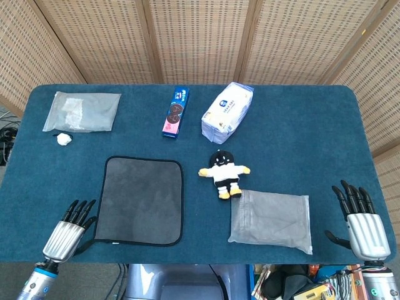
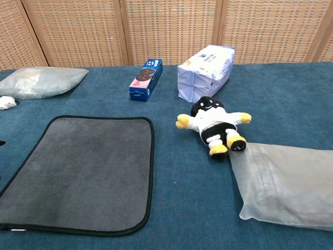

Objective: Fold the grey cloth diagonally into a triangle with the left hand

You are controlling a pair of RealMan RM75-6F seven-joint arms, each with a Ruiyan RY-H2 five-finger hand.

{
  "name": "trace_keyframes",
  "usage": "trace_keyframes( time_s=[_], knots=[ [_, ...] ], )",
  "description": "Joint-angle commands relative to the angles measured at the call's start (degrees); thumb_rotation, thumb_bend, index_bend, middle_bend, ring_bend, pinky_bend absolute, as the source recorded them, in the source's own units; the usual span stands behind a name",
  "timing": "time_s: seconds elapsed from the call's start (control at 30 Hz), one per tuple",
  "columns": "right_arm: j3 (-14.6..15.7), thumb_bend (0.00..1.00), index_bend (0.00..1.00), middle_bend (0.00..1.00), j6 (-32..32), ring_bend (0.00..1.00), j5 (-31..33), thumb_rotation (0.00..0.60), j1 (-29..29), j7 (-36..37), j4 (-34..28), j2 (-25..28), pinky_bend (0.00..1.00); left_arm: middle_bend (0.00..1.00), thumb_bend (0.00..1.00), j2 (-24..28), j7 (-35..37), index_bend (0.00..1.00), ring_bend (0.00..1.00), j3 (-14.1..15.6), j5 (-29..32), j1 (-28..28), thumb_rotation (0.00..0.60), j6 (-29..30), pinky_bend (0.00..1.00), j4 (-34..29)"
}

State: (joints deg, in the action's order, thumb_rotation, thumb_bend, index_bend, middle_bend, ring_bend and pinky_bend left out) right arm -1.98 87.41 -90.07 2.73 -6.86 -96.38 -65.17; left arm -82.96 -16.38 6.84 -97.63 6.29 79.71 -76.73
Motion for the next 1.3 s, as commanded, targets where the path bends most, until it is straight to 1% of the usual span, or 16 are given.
trace_keyframes(
  time_s=[0.03, 0.17, 0.5, 0.87, 1.3],
  knots=[
    [-0.01, 0.0, 0.0, 0.0, 0.01, 0.0, -0.01, 0.6, 0.0, 0.09, 0.01, 0.02, 0.0, 0.0, 0.24, -0.41, -0.34, 0.31, 0.0, 0.23, 0.05, 0.08, 0.6, -0.44, 0.0, 0.47],
    [-0.02, 0.0, 0.0, 0.0, 0.03, 0.0, -0.01, 0.6, -0.01, 0.25, 0.0, 0.05, 0.0, 0.0, 0.24, -1.15, -0.79, 0.31, 0.0, 0.71, -0.09, 0.16, 0.6, -1.08, 0.0, 1.27],
    [-0.08, 0.0, 0.0, 0.0, 0.15, 0.0, 0.0, 0.6, -0.07, 0.62, 0.0, 0.13, 0.0, 0.0, 0.24, -3.04, -1.81, 0.31, 0.0, 0.79, 0.16, 0.74, 0.6, -2.52, 0.0, 3.19],
    [-0.05, 0.0, 0.0, 0.0, 0.23, 0.0, -0.12, 0.6, -0.12, 0.85, -0.06, 0.2, 0.0, 0.0, 0.24, -4.8, -3.28, 0.31, 0.0, 0.11, 0.43, 1.53, 0.6, -3.05, 0.0, 4.45],
    [-0.21, 0.0, 0.0, 0.0, 0.58, 0.0, -0.14, 0.6, -0.22, 1.24, -0.02, 0.28, 0.0, 0.0, 0.24, -5.73, -4.81, 0.31, 0.0, -0.08, 0.69, 1.9, 0.6, -3.21, 0.0, 5.22]
  ],
)
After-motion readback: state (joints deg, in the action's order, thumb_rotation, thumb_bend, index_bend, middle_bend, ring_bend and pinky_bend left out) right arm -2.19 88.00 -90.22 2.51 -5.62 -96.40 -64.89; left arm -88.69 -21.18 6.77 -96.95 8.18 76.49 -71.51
